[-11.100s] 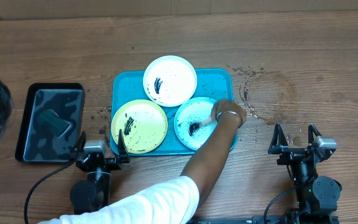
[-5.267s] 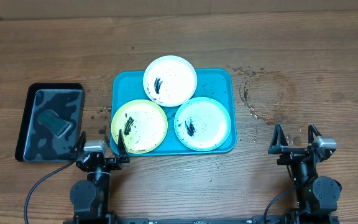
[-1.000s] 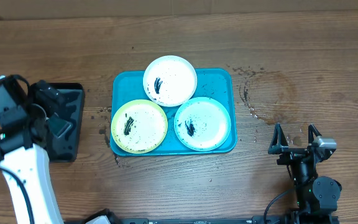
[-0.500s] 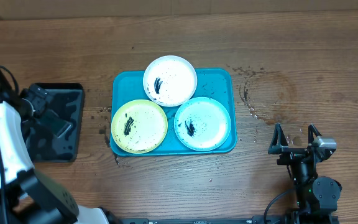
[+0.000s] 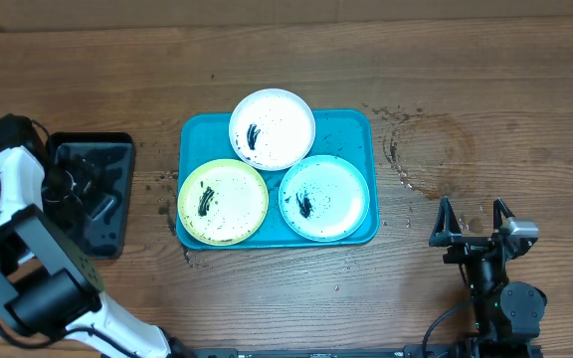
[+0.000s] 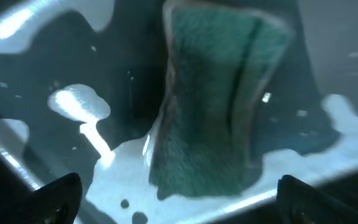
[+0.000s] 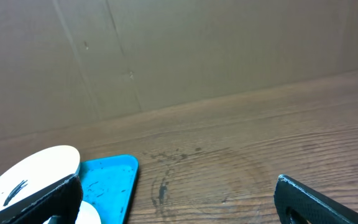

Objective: Clean dirty plates on tray and stack at the side
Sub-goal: 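Grasp the green sponge in the soapy water with the left gripper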

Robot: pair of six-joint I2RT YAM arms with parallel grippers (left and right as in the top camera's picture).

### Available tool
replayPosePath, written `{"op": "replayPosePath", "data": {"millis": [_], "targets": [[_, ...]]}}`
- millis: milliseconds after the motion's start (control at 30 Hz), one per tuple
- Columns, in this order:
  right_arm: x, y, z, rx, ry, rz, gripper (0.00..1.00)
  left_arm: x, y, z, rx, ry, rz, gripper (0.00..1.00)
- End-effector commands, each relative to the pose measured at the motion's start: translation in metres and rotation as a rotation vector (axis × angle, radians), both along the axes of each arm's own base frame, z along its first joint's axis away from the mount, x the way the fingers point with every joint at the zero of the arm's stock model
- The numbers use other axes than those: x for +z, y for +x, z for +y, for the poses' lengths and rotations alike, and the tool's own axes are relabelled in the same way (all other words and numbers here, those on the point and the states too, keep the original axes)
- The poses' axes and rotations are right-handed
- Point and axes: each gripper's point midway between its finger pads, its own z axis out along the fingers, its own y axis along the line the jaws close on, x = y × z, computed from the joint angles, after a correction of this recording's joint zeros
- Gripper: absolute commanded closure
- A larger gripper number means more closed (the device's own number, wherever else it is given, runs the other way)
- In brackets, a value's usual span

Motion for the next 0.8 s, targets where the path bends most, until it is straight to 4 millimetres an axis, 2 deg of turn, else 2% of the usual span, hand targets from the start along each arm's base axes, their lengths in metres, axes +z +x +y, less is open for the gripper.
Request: {"op": "replayPosePath", "data": {"millis": [0,100,200,267,400,500,633,667,700,767], "targets": [[-0.002,0.0,0.0,-0.005,-0.005,-0.003,0.0,-0.014,0.003,-0.001,0.009,-0.016,0.03,0.01],[-0.002,0.0,0.0,-0.005,-0.005,-0.003,0.0,-0.025,0.002,-0.004,0.0,-0.041,0.048,0.05],[-0.002,0.0,0.0,-0.005,-0.005,-0.004,0.0,-0.029,0.002,-0.003,0.0,-0.043,0.051,0.08],[-0.002,0.0,0.0,-0.005,-0.005,-0.004,0.0,-0.029,0.004,-0.002,0.0,-0.038,0.044,0.13],[-0.002,0.0,0.0,-0.005,-0.005,-0.004,0.0,-0.029,0.005,-0.002,0.0,-0.035,0.039,0.34],[-0.002,0.0,0.0,-0.005,-0.005,-0.003,0.0,-0.029,0.005,-0.001,0.001,-0.033,0.041,0.63],[-0.002,0.0,0.0,-0.005,-0.005,-0.004,0.0,-0.029,0.005,-0.001,0.001,-0.033,0.041,0.84],[-0.002,0.0,0.0,-0.005,-0.005,-0.003,0.0,-0.029,0.005,-0.001,0.001,-0.032,0.041,0.92],[-0.002,0.0,0.0,-0.005,-0.005,-0.004,0.0,-0.029,0.005,-0.001,0.001,-0.032,0.041,0.96],[-0.002,0.0,0.0,-0.005,-0.005,-0.003,0.0,-0.029,0.005,-0.001,0.001,-0.032,0.041,0.96]]}}
